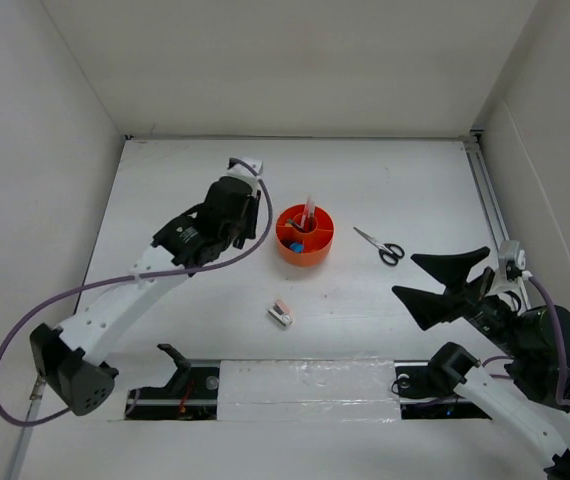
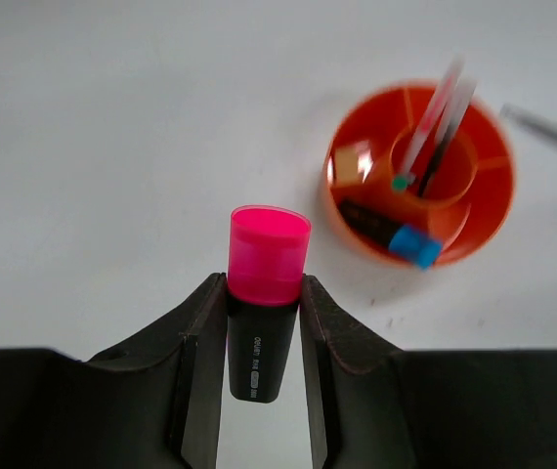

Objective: Sort the stationery into containers
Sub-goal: Pick up the pen from the center of the board.

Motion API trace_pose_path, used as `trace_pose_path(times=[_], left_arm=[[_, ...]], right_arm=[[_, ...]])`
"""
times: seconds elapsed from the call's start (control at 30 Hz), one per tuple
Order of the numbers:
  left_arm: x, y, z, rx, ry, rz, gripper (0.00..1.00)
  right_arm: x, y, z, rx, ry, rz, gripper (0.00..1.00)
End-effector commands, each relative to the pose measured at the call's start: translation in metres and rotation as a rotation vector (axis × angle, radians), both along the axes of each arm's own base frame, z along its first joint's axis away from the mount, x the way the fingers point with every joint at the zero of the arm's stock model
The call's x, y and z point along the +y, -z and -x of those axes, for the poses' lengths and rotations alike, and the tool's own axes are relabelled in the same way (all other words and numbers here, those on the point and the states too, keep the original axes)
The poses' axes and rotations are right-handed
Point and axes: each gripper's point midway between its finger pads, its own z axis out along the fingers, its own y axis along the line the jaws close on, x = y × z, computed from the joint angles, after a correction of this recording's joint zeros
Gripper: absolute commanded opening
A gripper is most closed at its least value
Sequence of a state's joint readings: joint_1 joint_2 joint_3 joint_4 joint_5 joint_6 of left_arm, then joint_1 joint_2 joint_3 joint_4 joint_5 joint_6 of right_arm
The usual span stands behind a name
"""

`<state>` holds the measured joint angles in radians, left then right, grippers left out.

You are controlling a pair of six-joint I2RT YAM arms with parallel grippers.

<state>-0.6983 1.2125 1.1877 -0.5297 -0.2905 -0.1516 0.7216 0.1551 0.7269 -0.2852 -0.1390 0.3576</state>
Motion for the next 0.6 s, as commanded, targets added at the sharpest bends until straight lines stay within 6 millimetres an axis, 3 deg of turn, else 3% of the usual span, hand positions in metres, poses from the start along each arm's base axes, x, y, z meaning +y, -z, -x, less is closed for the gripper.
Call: trace_pose_path(times=[0.0,0.03,0.1,0.23,0.4,0.57], left_arm=[[0.009,-0.107,-0.018,-0.3,-0.186,0.323,0.0],[0.002,-0.11,-0.016,-0.317,-0.176,0.404,0.0],[-0.006,-0.137,-0.009,-0.428,-0.137,0.615,0.0],[-0.002,-0.158,0.0,-0.595,-0.127,0.867,0.0],[-0.008,-0.161,0.003,-0.687,-0.071,0.997,0.0],[-0.022,-0.151,0.001,-0.759,0.021,0.997,0.0]], right_arm=[[-0.004,-0.017,0.0,-0.032,0.017,-0.022,0.99],[-0.005,-0.017,-0.001,-0.03,0.025,-0.024,0.99],[-0.006,-0.018,-0.003,-0.021,0.037,-0.02,0.99],[-0.009,-0.024,0.0,-0.029,0.037,-0.028,0.99],[-0.013,-0.028,0.003,-0.025,0.046,-0.028,0.99],[-0.015,-0.025,0.0,-0.014,0.063,-0.025,0.99]])
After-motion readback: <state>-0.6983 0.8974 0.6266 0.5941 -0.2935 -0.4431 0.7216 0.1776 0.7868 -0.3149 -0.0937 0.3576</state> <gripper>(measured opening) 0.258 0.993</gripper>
